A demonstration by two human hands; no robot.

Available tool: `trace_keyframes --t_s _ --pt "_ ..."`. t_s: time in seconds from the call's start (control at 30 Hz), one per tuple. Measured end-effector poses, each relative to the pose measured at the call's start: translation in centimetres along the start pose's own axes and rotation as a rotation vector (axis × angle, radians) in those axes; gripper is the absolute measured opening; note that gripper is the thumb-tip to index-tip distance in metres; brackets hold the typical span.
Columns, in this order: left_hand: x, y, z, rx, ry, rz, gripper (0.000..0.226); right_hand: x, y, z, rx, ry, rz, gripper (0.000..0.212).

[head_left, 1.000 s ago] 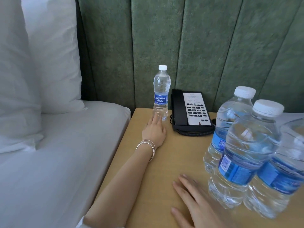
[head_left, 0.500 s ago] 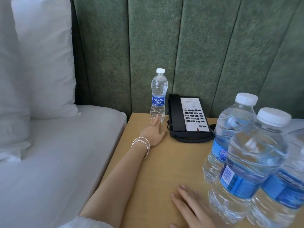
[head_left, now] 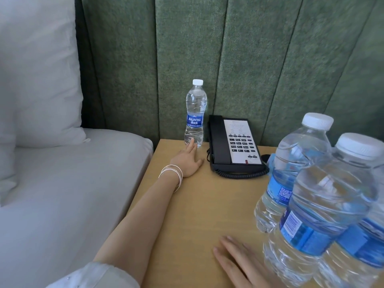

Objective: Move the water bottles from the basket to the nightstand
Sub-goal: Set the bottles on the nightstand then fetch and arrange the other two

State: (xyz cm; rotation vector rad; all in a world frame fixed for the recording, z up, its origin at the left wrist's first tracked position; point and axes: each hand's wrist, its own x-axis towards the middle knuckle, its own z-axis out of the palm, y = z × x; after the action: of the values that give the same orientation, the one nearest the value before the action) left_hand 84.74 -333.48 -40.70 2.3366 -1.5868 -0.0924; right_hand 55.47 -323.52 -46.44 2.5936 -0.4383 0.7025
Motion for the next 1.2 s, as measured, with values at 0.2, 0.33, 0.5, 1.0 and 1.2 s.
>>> trace_keyframes --t_s 0.2,0.33,0.5,1.0,1.2 --pt "-0.7 0.2 0.1 0.026 -0.015 -0.037 0.066 0.0 0.2 -2.2 0.397 -0.122 0.154 0.051" --pt "-3.1 0.4 0.6 0.098 -0.07 -0.062 0.063 -0.4 -0.4 -3.4 0.447 -0.075 0.19 0.063" --pt "-9.4 2.4 0.4 0.112 -0.098 -0.068 0.062 -0.9 -0.8 -5.2 0.424 -0.151 0.257 0.057" --pt "-27.1 11.8 1.7 0.159 -0.056 0.002 0.065 -10.1 2.5 -8.8 0.445 0.033 0.347 0.036" --pt "-26.8 16.0 1.7 -0.548 -0.036 0.109 0.059 -11.6 3.9 -8.4 0.422 -0.049 0.428 0.043"
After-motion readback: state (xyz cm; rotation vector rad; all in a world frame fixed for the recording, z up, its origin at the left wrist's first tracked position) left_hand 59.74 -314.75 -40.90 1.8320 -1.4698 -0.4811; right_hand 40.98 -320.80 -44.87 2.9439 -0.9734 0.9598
